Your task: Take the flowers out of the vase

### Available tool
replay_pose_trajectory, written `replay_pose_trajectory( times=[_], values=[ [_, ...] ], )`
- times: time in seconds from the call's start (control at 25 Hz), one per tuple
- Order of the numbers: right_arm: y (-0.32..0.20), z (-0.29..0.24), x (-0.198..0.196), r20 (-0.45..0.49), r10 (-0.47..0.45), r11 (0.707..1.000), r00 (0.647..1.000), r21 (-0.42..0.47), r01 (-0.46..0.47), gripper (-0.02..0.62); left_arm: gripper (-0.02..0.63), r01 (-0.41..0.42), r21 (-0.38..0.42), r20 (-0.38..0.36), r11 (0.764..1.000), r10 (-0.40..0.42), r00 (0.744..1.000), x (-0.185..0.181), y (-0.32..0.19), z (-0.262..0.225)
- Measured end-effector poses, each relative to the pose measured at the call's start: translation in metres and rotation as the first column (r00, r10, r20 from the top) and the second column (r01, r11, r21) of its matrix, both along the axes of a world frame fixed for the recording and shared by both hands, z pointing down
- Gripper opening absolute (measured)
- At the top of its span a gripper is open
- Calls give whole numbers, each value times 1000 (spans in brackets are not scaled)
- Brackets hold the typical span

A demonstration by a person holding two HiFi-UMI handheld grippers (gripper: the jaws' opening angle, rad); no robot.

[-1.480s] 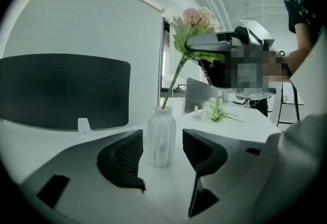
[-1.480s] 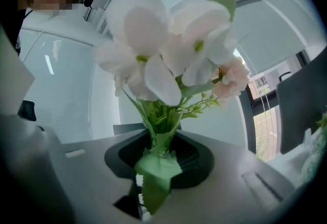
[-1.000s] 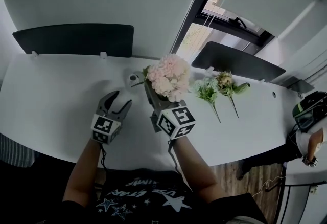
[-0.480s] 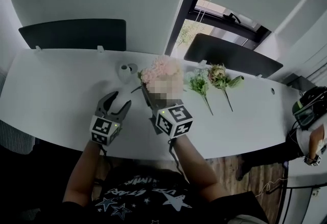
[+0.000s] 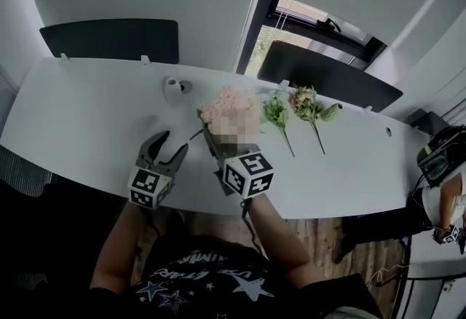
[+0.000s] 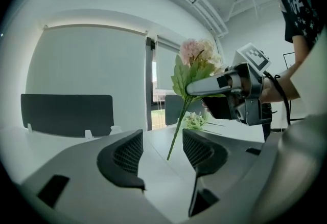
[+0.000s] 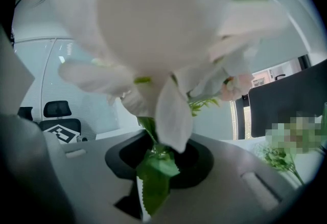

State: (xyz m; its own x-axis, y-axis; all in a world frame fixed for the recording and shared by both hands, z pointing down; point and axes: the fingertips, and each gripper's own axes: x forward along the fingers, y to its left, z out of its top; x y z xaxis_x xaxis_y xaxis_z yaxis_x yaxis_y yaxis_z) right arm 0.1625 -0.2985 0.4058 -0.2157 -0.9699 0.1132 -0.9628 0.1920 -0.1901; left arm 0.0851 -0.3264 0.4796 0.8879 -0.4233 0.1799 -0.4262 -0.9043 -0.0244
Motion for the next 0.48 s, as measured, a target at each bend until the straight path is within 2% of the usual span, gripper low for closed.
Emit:
replay_pose_trajectory(
  times=[0.12, 0.48],
  values=[
    [25, 3, 0, 4, -13, 1000, 1000, -4, 13, 94, 230, 8, -6, 0, 1000, -8, 1000, -1, 26, 1],
    [104, 8, 4, 29, -53, 999, 998, -9, 53, 94, 230, 71, 9, -63, 997, -70, 996, -2, 108, -14]
  ],
)
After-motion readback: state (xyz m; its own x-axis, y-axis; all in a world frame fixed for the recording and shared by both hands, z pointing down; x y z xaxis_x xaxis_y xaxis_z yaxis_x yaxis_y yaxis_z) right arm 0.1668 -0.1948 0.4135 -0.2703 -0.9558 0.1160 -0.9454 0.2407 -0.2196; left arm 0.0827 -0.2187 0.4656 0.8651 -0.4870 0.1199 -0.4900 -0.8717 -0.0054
